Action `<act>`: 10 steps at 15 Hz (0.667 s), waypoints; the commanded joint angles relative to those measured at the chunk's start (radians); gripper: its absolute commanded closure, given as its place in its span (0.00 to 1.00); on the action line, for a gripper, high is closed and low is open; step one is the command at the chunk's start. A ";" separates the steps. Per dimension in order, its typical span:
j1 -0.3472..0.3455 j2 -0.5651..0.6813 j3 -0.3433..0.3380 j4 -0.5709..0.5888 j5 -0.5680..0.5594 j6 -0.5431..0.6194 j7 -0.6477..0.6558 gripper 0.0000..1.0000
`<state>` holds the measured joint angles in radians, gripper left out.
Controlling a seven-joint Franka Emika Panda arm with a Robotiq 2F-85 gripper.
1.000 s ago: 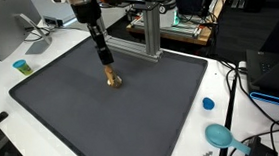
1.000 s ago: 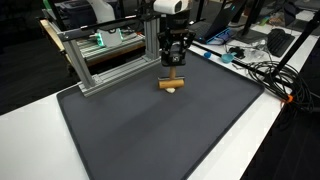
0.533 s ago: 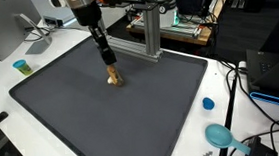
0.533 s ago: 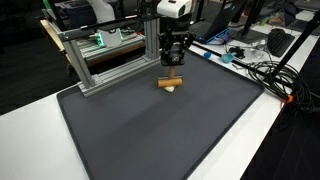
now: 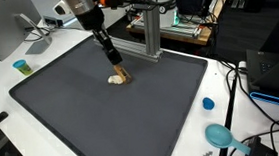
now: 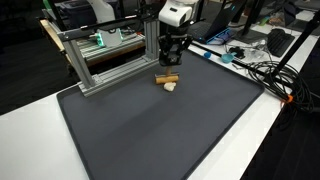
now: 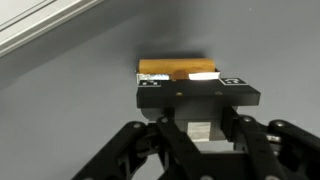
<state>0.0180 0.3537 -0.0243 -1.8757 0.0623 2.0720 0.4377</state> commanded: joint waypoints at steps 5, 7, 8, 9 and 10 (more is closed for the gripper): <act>0.002 -0.054 -0.001 -0.039 0.019 -0.059 -0.074 0.78; 0.007 -0.101 0.001 -0.078 0.012 -0.041 -0.099 0.78; 0.009 -0.114 0.002 -0.091 0.014 -0.007 -0.101 0.78; 0.010 -0.120 0.003 -0.097 0.017 0.016 -0.101 0.78; 0.008 -0.126 0.005 -0.103 0.025 0.045 -0.107 0.78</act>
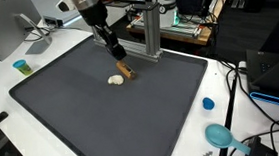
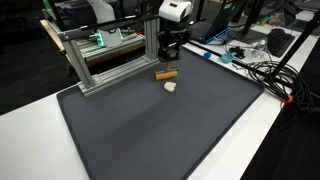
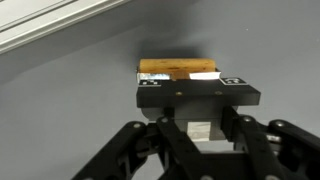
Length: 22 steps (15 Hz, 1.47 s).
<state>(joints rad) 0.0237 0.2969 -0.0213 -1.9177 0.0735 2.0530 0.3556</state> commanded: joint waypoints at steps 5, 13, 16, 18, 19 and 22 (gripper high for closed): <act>0.007 -0.058 -0.010 -0.069 -0.019 0.156 0.011 0.78; 0.008 0.008 -0.024 -0.046 -0.040 0.207 0.046 0.78; 0.005 0.017 -0.026 -0.029 -0.034 0.224 0.055 0.78; 0.007 0.023 -0.031 -0.016 -0.039 0.224 0.065 0.78; 0.009 0.033 -0.034 -0.006 -0.046 0.215 0.073 0.78; 0.014 0.065 -0.037 0.008 -0.053 0.204 0.084 0.78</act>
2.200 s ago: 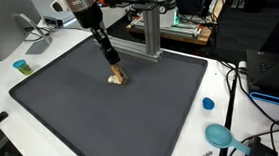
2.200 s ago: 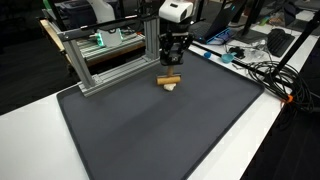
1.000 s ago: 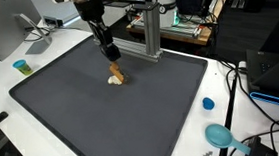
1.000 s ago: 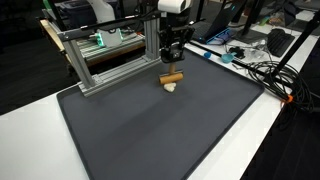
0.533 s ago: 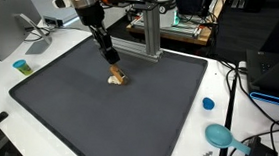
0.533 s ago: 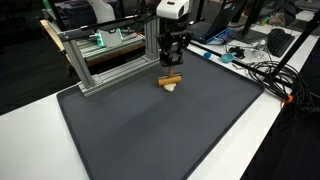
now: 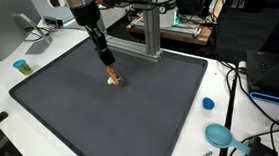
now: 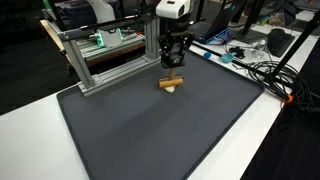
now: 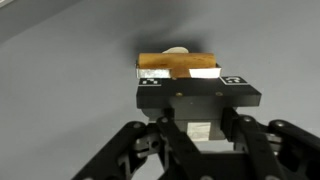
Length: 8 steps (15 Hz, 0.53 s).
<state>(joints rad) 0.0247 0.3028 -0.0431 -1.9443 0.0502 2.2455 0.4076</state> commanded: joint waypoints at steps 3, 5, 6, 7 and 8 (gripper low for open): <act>0.015 0.080 -0.019 0.044 -0.036 0.034 0.049 0.78; 0.013 0.087 -0.020 0.055 -0.032 0.038 0.056 0.78; 0.012 0.089 -0.021 0.060 -0.033 0.043 0.060 0.78; 0.011 0.092 -0.023 0.067 -0.032 0.041 0.062 0.78; 0.010 0.096 -0.024 0.073 -0.029 0.039 0.063 0.78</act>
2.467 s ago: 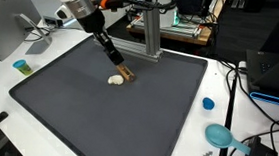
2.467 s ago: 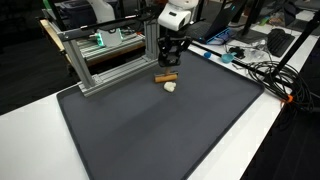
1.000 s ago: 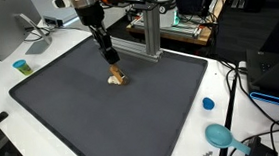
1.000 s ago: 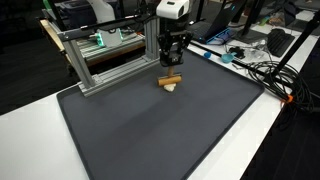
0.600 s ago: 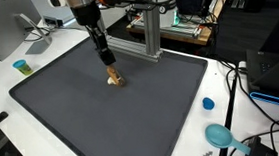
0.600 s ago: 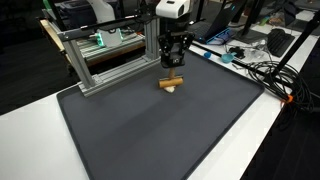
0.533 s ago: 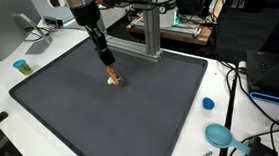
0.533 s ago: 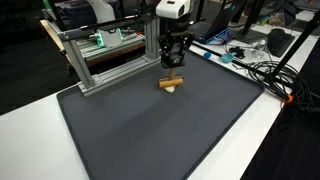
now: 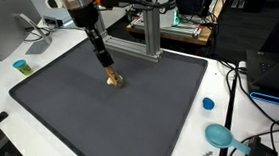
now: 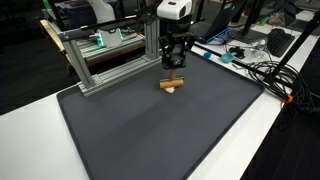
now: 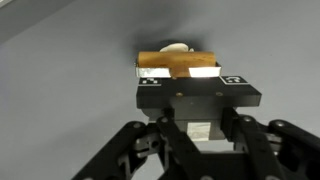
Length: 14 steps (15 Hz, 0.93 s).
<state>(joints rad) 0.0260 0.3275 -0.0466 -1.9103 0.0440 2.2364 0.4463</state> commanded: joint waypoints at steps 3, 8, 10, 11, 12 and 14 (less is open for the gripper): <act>0.007 0.084 -0.023 0.052 -0.016 0.050 0.027 0.78; 0.004 0.103 -0.028 0.077 -0.009 0.045 0.031 0.78; 0.004 0.108 -0.031 0.086 -0.009 0.042 0.032 0.78; 0.004 0.111 -0.032 0.091 -0.008 0.041 0.033 0.78; 0.004 0.114 -0.033 0.095 -0.008 0.039 0.033 0.78; 0.003 0.119 -0.035 0.103 -0.008 0.035 0.034 0.78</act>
<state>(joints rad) 0.0259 0.3822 -0.0668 -1.8379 0.0442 2.2375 0.4677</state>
